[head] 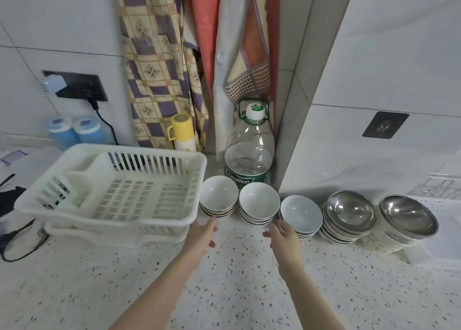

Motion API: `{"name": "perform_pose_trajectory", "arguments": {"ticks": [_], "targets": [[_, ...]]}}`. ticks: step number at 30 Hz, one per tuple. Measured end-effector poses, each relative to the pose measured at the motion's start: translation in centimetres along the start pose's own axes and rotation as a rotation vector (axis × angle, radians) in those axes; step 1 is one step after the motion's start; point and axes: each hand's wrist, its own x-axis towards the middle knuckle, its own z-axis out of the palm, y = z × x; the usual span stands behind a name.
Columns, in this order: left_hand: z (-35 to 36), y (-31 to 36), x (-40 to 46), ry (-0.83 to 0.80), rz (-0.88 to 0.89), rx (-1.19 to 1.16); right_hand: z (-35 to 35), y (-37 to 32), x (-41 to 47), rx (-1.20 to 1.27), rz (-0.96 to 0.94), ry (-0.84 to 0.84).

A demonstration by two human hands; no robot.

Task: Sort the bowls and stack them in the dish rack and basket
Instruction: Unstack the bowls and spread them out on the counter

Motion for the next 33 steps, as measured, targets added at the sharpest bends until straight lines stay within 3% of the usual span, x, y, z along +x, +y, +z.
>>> {"name": "perform_pose_trajectory", "arguments": {"ticks": [10, 20, 33], "targets": [[1.1, 0.8, 3.0, 0.032, 0.04, -0.101, 3.4, -0.8, 2.1, -0.135, -0.139, 0.085], [1.3, 1.5, 4.1, 0.021, 0.029, -0.303, 4.2, -0.9, 4.2, -0.101, -0.042, 0.187], [1.6, 2.7, 4.2, 0.011, -0.065, -0.375, 4.7, -2.1, 5.0, -0.204, 0.005, 0.2]]}}
